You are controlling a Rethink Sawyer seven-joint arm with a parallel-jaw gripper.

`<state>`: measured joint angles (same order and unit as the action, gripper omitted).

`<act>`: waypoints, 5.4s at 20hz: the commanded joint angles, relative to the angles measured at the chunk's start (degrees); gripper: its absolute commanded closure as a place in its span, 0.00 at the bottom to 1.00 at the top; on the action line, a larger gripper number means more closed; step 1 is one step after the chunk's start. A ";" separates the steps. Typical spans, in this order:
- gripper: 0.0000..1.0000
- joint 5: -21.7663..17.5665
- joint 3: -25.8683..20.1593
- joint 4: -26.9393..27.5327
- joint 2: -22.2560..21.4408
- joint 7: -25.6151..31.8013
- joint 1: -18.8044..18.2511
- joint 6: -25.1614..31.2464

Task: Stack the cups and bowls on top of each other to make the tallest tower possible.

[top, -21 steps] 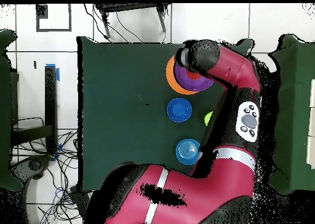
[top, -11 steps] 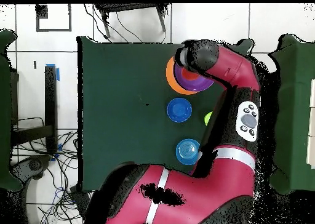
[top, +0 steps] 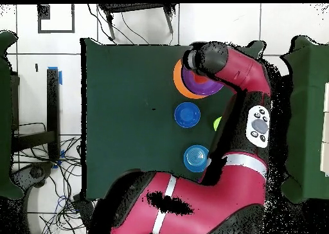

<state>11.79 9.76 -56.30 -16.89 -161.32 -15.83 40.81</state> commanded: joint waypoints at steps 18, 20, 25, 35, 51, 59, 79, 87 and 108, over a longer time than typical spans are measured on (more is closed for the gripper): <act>1.00 -1.92 -7.50 -6.42 0.70 5.77 -1.30 -0.14; 1.00 -1.62 -8.00 -7.22 0.38 6.25 -1.69 0.58; 1.00 -1.88 -7.96 -8.80 -0.23 6.61 -2.03 1.56; 1.00 -2.42 -9.01 -12.44 -1.53 7.28 -3.06 1.25; 0.00 -3.59 -11.06 -12.30 -1.41 8.38 -3.84 -3.27; 0.00 -3.00 -10.22 -10.40 -0.87 5.18 -2.88 -3.32; 0.00 -2.39 -9.86 -4.95 1.37 3.66 -2.00 -1.84; 0.00 -0.99 -9.35 -2.38 1.35 0.73 -0.48 0.14; 0.00 0.52 -8.09 1.08 2.32 -1.35 1.26 2.96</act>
<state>12.44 5.89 -54.92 -16.87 -161.32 -16.11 40.35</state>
